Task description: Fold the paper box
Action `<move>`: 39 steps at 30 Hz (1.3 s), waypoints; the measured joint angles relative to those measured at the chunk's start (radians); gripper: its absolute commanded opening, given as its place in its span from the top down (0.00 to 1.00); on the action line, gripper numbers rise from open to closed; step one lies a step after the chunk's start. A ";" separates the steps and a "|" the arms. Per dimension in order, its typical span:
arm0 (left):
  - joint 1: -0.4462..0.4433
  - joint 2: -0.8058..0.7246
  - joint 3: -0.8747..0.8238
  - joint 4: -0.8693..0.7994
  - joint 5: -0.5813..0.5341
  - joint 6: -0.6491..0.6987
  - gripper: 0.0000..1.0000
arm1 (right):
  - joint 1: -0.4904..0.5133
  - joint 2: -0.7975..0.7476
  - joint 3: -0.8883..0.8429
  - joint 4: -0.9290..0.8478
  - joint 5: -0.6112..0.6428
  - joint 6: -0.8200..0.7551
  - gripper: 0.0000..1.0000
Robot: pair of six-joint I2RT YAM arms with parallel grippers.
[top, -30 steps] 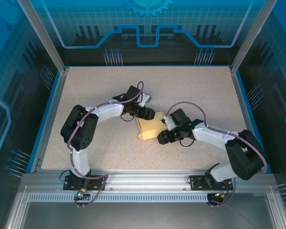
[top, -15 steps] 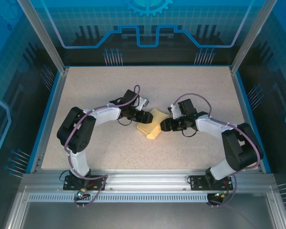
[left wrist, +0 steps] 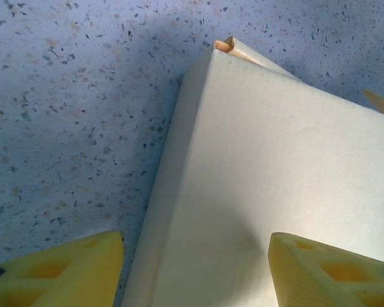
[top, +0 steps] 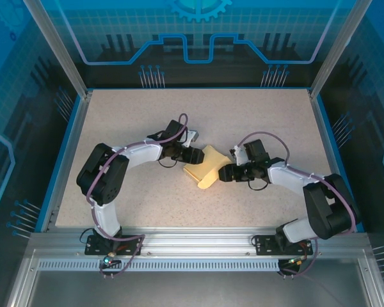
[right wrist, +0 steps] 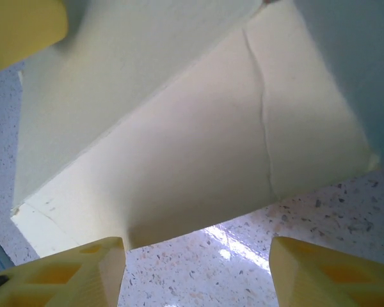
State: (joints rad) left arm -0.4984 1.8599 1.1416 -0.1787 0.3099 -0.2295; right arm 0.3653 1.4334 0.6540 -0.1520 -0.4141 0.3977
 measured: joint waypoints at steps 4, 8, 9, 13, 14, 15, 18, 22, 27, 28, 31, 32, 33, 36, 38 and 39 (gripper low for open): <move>0.000 0.008 0.000 0.000 -0.003 0.000 0.39 | 0.000 -0.010 -0.041 0.066 -0.017 0.056 0.36; 0.000 0.009 -0.005 0.003 -0.006 -0.001 0.37 | 0.000 -0.010 -0.063 0.113 -0.034 0.104 0.36; 0.000 0.009 -0.009 0.004 -0.008 -0.001 0.37 | 0.000 -0.010 -0.064 0.126 -0.039 0.112 0.36; 0.000 0.003 -0.032 0.017 -0.018 -0.008 0.35 | 0.000 -0.010 -0.066 0.177 -0.065 0.146 0.36; 0.000 -0.002 -0.036 0.020 -0.021 -0.008 0.35 | 0.001 -0.010 -0.066 0.187 -0.069 0.153 0.36; 0.000 -0.008 -0.040 0.023 -0.026 -0.009 0.35 | 0.002 -0.010 -0.066 0.198 -0.072 0.161 0.36; 0.000 -0.029 -0.050 0.036 -0.039 -0.019 0.34 | 0.003 -0.010 -0.067 0.222 -0.074 0.178 0.37; 0.000 -0.079 -0.075 0.062 -0.075 -0.034 0.34 | 0.003 -0.032 -0.072 0.212 -0.050 0.178 0.38; 0.025 -0.219 -0.197 0.131 -0.140 -0.069 0.32 | 0.008 -0.138 -0.084 0.133 0.058 0.153 0.34; 0.035 -0.253 -0.229 0.146 -0.157 -0.080 0.31 | 0.008 -0.151 -0.089 0.130 0.072 0.152 0.33; 0.061 -0.337 -0.306 0.183 -0.202 -0.102 0.31 | 0.013 -0.145 -0.112 0.138 0.090 0.161 0.31; 0.069 -0.357 -0.325 0.193 -0.214 -0.109 0.31 | 0.017 -0.134 -0.118 0.142 0.092 0.167 0.30; 0.076 -0.375 -0.341 0.206 -0.225 -0.114 0.30 | 0.027 -0.113 -0.123 0.150 0.092 0.177 0.29; 0.090 -0.407 -0.367 0.218 -0.243 -0.130 0.30 | 0.061 -0.050 -0.124 0.198 0.090 0.206 0.26; 0.093 -0.420 -0.372 0.221 -0.252 -0.133 0.30 | 0.082 -0.019 -0.124 0.232 0.088 0.224 0.26; 0.094 -0.427 -0.374 0.222 -0.255 -0.134 0.30 | 0.092 -0.008 -0.124 0.250 0.086 0.234 0.26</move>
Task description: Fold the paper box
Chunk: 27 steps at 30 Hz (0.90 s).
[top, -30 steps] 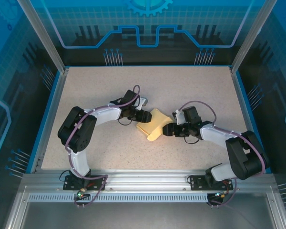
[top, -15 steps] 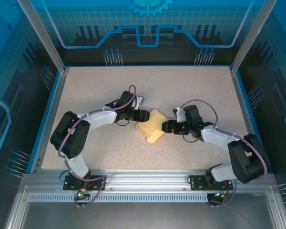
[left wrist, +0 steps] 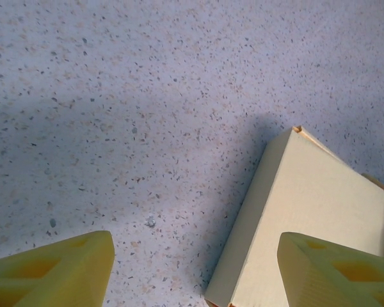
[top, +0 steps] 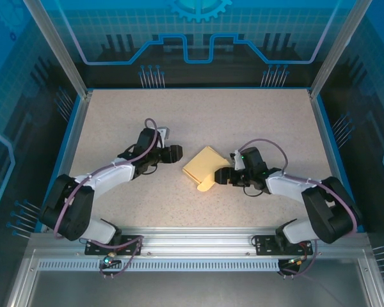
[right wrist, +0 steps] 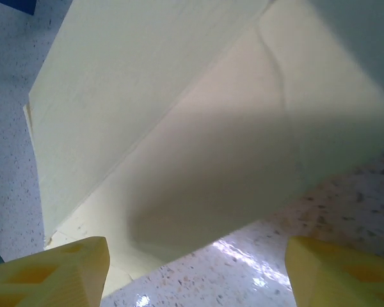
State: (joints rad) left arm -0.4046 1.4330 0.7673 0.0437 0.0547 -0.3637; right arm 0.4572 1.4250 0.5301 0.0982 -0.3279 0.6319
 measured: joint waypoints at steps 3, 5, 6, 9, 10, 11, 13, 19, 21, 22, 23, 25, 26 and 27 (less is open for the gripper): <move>0.003 -0.023 -0.016 0.009 -0.014 -0.002 0.30 | 0.010 0.006 0.000 0.047 -0.007 0.024 0.28; 0.010 -0.037 -0.032 0.016 -0.023 -0.004 0.30 | 0.010 0.006 0.002 0.078 -0.013 0.038 0.30; 0.016 -0.045 -0.043 0.019 -0.027 -0.005 0.30 | 0.010 0.006 0.002 0.092 -0.016 0.046 0.31; 0.032 -0.068 -0.071 0.023 -0.041 -0.006 0.30 | 0.010 -0.009 0.002 0.122 -0.020 0.068 0.34; 0.037 -0.076 -0.080 0.023 -0.045 -0.008 0.30 | 0.010 -0.020 0.002 0.132 -0.021 0.076 0.36; 0.042 -0.085 -0.086 0.025 -0.051 -0.010 0.30 | 0.010 -0.030 0.002 0.142 -0.020 0.083 0.37; 0.050 -0.101 -0.098 0.033 -0.064 -0.014 0.30 | 0.014 -0.056 0.002 0.165 -0.020 0.098 0.40; 0.088 -0.136 -0.129 0.040 -0.123 -0.024 0.29 | 0.035 -0.093 0.002 0.208 -0.012 0.128 0.46; 0.111 -0.142 -0.138 0.037 -0.146 -0.024 0.29 | 0.040 -0.093 0.005 0.210 -0.007 0.132 0.47; 0.124 -0.142 -0.142 0.036 -0.156 -0.024 0.28 | 0.042 -0.093 0.008 0.209 -0.003 0.135 0.47; 0.138 -0.142 -0.143 0.032 -0.165 -0.024 0.28 | 0.042 -0.093 0.011 0.210 -0.001 0.136 0.47; 0.174 -0.142 -0.144 0.025 -0.180 -0.024 0.28 | 0.046 -0.093 0.022 0.210 0.006 0.136 0.47; 0.190 -0.139 -0.144 0.025 -0.182 -0.024 0.27 | 0.047 -0.093 0.028 0.210 0.007 0.136 0.47; 0.205 -0.134 -0.143 0.025 -0.182 -0.024 0.27 | 0.048 -0.093 0.034 0.210 0.008 0.136 0.47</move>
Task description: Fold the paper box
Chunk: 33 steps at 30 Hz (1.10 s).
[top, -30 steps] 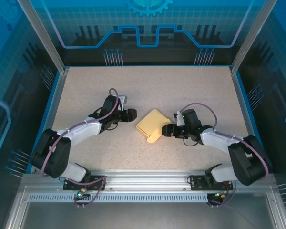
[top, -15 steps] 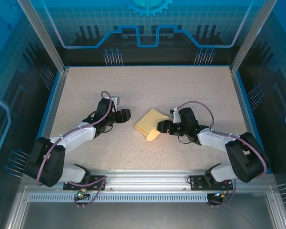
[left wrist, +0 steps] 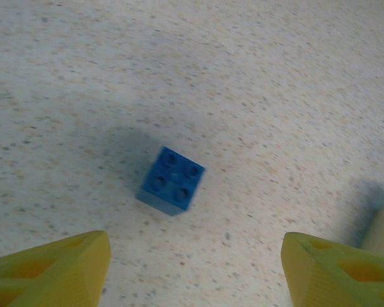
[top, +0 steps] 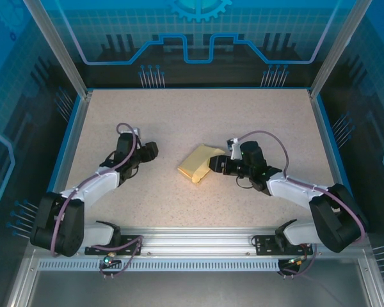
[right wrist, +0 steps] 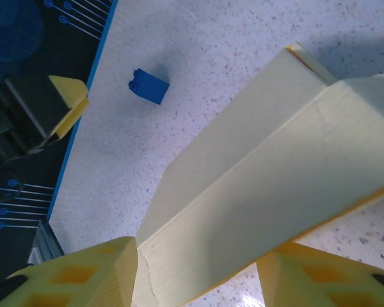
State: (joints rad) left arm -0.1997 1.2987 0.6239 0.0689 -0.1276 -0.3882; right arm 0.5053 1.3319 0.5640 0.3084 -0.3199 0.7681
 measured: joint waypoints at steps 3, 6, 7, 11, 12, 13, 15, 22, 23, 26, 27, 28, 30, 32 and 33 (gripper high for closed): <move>0.028 0.047 0.011 -0.011 0.000 -0.003 0.27 | 0.000 0.000 0.015 0.001 0.003 0.000 0.48; 0.029 0.135 0.056 -0.028 0.006 -0.006 0.26 | 0.001 0.000 0.026 0.000 0.003 0.000 0.48; 0.029 0.169 0.080 -0.034 0.012 -0.006 0.26 | 0.001 0.001 0.030 0.000 0.003 0.000 0.48; 0.029 0.280 0.164 -0.050 0.018 -0.006 0.25 | 0.003 0.002 0.043 -0.002 0.003 -0.001 0.48; 0.029 0.306 0.184 -0.053 0.020 -0.005 0.26 | 0.005 0.002 0.046 -0.002 0.003 -0.001 0.48; 0.029 0.328 0.202 -0.058 0.021 -0.005 0.26 | 0.006 0.002 0.050 -0.002 0.003 -0.001 0.48; 0.029 0.364 0.232 -0.066 0.028 -0.003 0.26 | 0.006 0.002 0.053 -0.002 0.003 -0.001 0.48; 0.029 0.444 0.285 -0.082 0.056 0.002 0.33 | 0.006 0.002 0.073 -0.019 0.005 -0.010 0.45; 0.029 0.451 0.288 -0.085 0.057 0.003 0.35 | 0.006 0.002 0.077 -0.026 0.006 -0.013 0.44; 0.029 0.469 0.293 -0.093 0.062 0.005 0.39 | 0.006 0.002 0.080 -0.047 0.018 -0.026 0.42; 0.029 0.475 0.296 -0.097 0.065 0.005 0.41 | 0.006 0.002 0.080 -0.056 0.024 -0.028 0.42; 0.029 0.480 0.300 -0.098 0.065 0.006 0.42 | 0.006 0.001 0.080 -0.066 0.027 -0.032 0.41; 0.029 0.483 0.304 -0.101 0.065 0.006 0.46 | 0.006 0.000 0.080 -0.084 0.035 -0.040 0.39; 0.029 0.483 0.304 -0.101 0.066 0.006 0.49 | 0.006 -0.009 0.080 -0.104 0.048 -0.051 0.38; 0.029 0.483 0.304 -0.101 0.066 0.006 0.50 | 0.006 -0.017 0.079 -0.115 0.054 -0.056 0.37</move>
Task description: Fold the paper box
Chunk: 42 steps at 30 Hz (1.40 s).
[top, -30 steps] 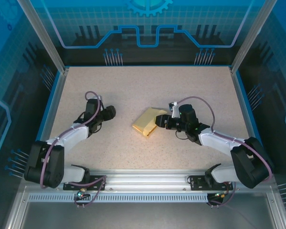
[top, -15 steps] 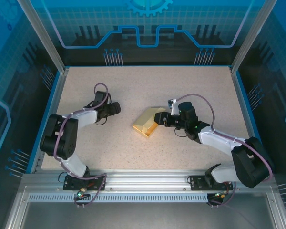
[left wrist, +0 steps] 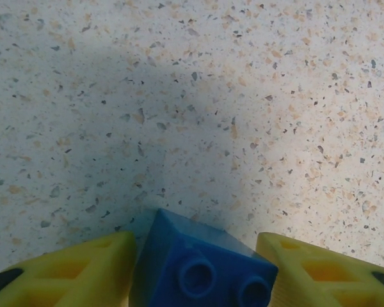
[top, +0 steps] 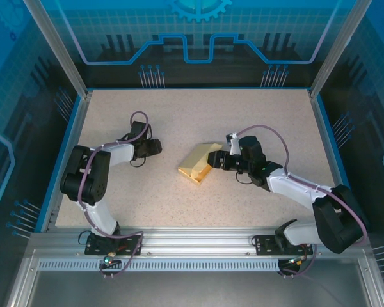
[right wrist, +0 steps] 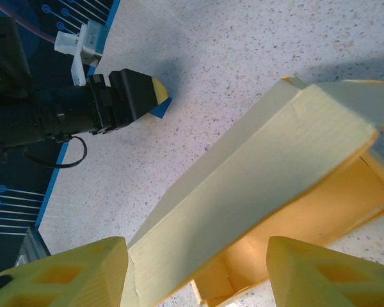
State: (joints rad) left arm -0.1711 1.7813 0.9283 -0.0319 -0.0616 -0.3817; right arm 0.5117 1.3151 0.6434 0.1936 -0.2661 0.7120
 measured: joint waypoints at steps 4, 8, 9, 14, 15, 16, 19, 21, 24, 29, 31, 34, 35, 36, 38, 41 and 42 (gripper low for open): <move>0.000 0.000 0.000 0.004 0.000 0.000 0.54 | 0.000 -0.032 0.000 -0.033 0.020 -0.022 0.34; 0.000 -0.005 -0.002 0.009 -0.001 0.000 0.58 | 0.000 -0.051 0.000 -0.060 0.032 -0.041 0.34; 0.000 -0.007 -0.002 0.010 -0.001 0.001 0.59 | -0.001 -0.053 0.000 -0.067 0.033 -0.044 0.34; 0.000 -0.019 -0.006 0.011 -0.001 0.014 0.63 | -0.002 -0.053 0.000 -0.087 0.042 -0.058 0.33; -0.001 -0.024 -0.010 0.011 -0.002 0.014 0.64 | -0.002 -0.054 0.000 -0.090 0.043 -0.060 0.33; -0.002 -0.035 -0.018 0.011 -0.002 0.016 0.65 | -0.003 -0.055 0.000 -0.097 0.043 -0.063 0.33; -0.010 -0.087 -0.050 0.010 -0.003 0.016 0.68 | -0.009 -0.067 0.001 -0.127 0.046 -0.082 0.32; -0.024 -0.150 -0.078 0.003 -0.006 0.016 0.69 | -0.017 -0.076 0.010 -0.159 0.048 -0.101 0.31; -0.077 -0.298 -0.128 -0.009 -0.014 0.017 0.71 | -0.037 -0.085 0.037 -0.208 0.048 -0.133 0.31; -0.316 -0.575 -0.153 -0.031 -0.045 0.061 0.73 | -0.114 -0.120 0.060 -0.267 0.042 -0.182 0.31; -0.447 -0.626 -0.140 -0.035 -0.051 0.096 0.74 | -0.163 -0.132 0.060 -0.289 0.036 -0.192 0.31; -0.645 -0.597 -0.073 -0.068 -0.077 0.169 0.74 | -0.245 -0.147 0.060 -0.330 0.022 -0.203 0.31; -0.703 -0.563 -0.039 -0.086 -0.092 0.201 0.74 | -0.280 -0.155 0.060 -0.348 0.018 -0.206 0.30; -0.750 -0.526 -0.005 -0.103 -0.108 0.228 0.74 | -0.310 -0.164 0.060 -0.363 0.015 -0.209 0.30; -0.840 -0.426 0.078 -0.146 -0.134 0.288 0.74 | -0.381 -0.188 0.058 -0.391 0.006 -0.216 0.30; -0.898 -0.291 0.177 -0.214 -0.168 0.360 0.74 | -0.483 -0.224 0.045 -0.417 -0.013 -0.219 0.30; -0.904 -0.257 0.201 -0.235 -0.180 0.377 0.74 | -0.513 -0.235 0.036 -0.423 -0.019 -0.220 0.30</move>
State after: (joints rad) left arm -1.0748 1.5238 1.1290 -0.2668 -0.2417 -0.0044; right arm -0.0010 1.0801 0.6792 -0.2295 -0.2855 0.4923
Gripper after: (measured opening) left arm 0.345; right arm 0.697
